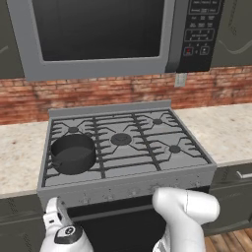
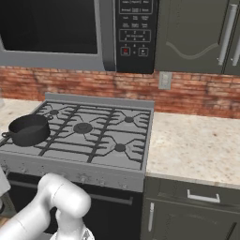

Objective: Turn off the front left burner of the stove.

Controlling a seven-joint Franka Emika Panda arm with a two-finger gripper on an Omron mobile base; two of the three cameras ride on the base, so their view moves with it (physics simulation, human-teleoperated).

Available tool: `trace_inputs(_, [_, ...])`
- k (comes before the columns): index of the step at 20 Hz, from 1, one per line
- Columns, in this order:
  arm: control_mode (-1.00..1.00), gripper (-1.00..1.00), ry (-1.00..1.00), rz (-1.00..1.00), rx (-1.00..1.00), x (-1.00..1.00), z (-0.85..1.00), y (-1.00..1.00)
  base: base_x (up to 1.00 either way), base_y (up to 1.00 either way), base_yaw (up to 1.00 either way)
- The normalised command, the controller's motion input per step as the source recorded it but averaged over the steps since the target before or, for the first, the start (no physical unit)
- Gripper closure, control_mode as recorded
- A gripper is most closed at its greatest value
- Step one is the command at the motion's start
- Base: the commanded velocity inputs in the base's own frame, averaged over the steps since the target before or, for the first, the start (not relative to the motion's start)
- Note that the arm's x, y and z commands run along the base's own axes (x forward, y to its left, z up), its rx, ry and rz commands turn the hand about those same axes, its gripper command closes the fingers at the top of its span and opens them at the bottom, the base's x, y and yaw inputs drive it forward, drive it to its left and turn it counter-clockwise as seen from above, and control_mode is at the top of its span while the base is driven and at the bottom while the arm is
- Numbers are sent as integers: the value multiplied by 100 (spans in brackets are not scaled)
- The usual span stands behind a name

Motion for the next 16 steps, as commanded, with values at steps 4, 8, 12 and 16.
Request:
trace_inputs(4, [-100,100,14,0,24,-28,-62,39,0,0,0])
trace_inputs(8, [-100,100,9,-3,28,-17,-61,33,0,0,0])
trace_inputs(12, [-100,100,0,-7,35,-1,-37,44,0,0,0])
trace_inputs(16, [-100,100,0,-8,37,1,-11,48,0,0,0])
